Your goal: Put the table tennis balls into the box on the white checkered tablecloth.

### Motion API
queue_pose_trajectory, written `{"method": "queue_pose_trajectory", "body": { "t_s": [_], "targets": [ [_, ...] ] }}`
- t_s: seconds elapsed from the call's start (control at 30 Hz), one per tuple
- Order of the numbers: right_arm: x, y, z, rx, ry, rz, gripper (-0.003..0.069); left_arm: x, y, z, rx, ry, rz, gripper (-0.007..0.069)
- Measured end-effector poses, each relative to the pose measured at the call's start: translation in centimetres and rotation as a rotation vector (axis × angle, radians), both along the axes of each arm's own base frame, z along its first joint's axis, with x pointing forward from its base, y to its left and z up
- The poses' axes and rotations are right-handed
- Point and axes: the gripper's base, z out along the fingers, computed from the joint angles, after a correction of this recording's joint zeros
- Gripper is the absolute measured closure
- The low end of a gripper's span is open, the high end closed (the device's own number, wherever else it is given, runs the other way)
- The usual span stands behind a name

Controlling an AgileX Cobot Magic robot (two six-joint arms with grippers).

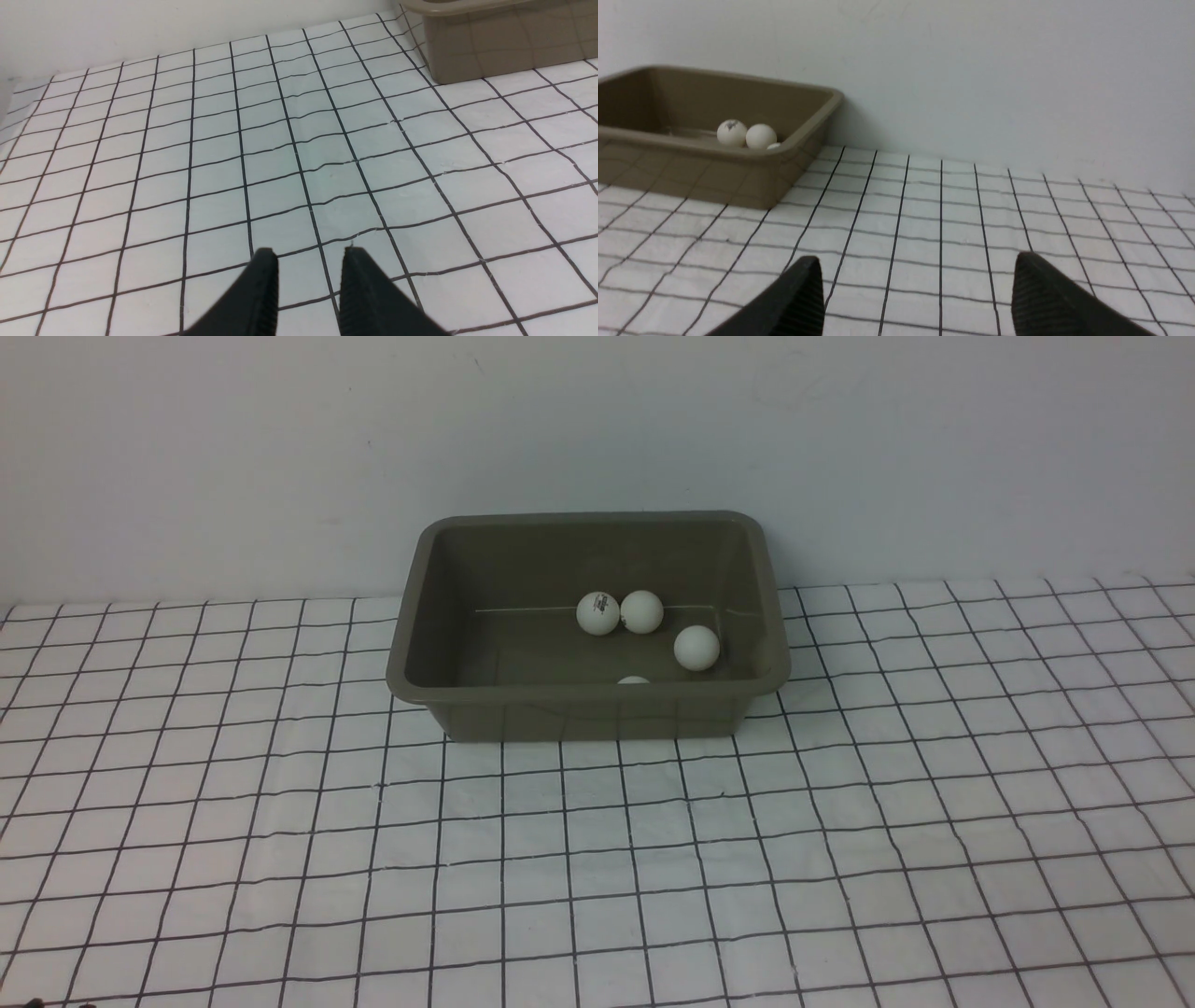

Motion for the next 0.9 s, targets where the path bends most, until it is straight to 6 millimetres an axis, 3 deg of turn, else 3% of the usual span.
{"method": "queue_pose_trajectory", "body": {
  "t_s": [0.43,0.9],
  "targets": [
    [0.1,0.1,-2.0,0.004,0.099,0.009,0.0167,0.0,0.0,0.0,0.000,0.000,0.000,0.0450],
    [0.0,-0.1,-2.4,-0.022,0.142,-0.012,0.0167,0.0,0.0,0.0,0.000,0.000,0.000,0.0450]
  ]
}}
